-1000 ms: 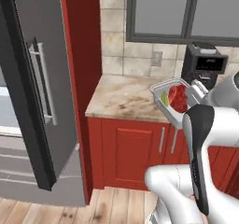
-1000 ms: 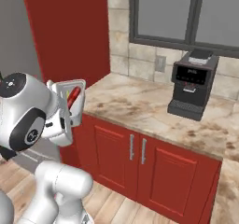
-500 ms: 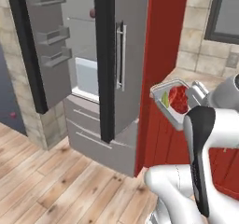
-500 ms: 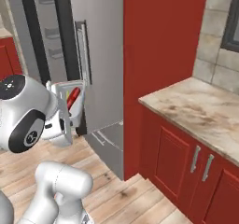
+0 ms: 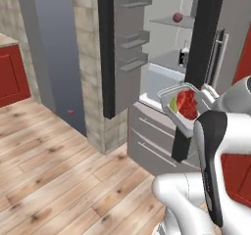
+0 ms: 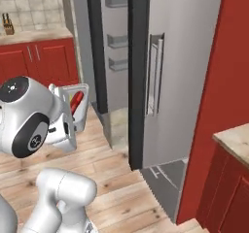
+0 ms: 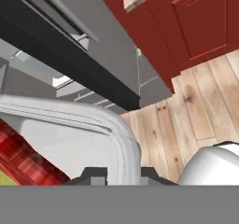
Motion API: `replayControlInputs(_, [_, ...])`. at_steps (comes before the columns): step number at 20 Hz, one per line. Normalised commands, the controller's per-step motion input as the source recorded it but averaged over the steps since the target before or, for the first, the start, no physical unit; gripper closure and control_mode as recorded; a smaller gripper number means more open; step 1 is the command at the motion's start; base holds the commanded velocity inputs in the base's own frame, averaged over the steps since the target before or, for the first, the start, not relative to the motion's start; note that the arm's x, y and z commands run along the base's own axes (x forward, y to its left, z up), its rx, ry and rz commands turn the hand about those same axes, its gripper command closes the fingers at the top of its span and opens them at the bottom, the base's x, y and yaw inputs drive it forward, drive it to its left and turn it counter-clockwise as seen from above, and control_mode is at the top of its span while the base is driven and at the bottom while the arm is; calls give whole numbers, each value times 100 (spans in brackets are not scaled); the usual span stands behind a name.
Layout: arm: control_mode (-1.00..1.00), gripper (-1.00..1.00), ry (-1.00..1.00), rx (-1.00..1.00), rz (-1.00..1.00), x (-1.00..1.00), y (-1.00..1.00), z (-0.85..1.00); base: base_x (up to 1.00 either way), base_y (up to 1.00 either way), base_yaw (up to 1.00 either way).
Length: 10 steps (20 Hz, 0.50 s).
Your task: Place the tupperware on the top shelf of the fridge. Make space for the tupperware among the existing items by rearranging them on the shelves if needed. Close the fridge door when finished.
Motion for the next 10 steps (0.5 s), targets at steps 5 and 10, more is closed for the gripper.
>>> replayControlInputs(5, [100,100,0,0,0,0,0,0,79,94,21])
replayControlInputs(10, [100,100,0,0,0,0,0,0,30,31,-15])
